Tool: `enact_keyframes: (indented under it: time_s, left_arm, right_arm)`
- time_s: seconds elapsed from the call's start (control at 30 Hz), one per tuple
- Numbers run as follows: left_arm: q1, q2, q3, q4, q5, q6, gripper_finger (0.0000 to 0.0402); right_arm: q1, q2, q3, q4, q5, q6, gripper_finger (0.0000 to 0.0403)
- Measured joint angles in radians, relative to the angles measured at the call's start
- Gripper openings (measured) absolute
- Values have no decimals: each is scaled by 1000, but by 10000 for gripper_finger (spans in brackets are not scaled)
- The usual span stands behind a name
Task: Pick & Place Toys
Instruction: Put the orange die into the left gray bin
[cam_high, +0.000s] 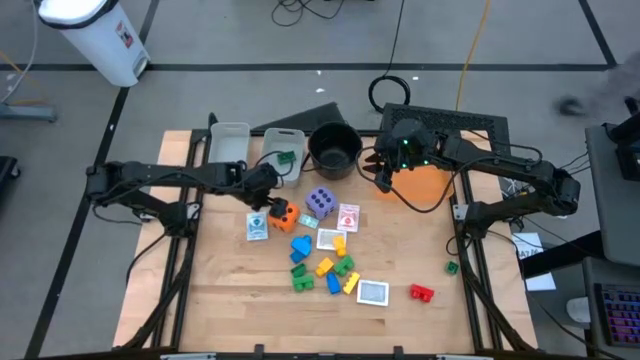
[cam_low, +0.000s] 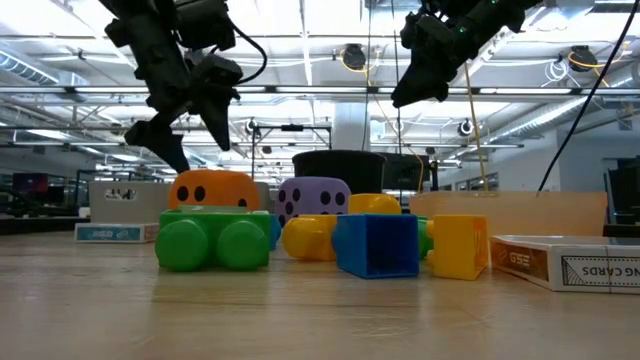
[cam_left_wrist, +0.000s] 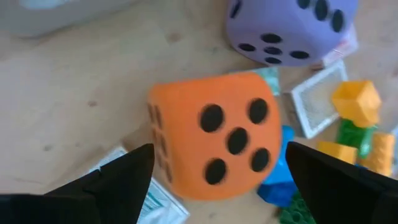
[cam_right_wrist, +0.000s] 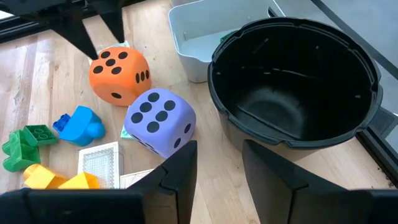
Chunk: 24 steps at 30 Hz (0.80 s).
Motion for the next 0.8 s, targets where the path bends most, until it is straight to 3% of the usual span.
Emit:
enact_keyframes:
  time_s: [0.43, 0.8]
  left_arm:
    - [66, 18, -44, 48, 34, 39, 375]
    - [66, 130, -39, 132, 116, 71, 375]
  right_arm:
    - [0, 0, 0, 0, 0, 0, 126]
    - [0, 0, 0, 0, 0, 0, 126]
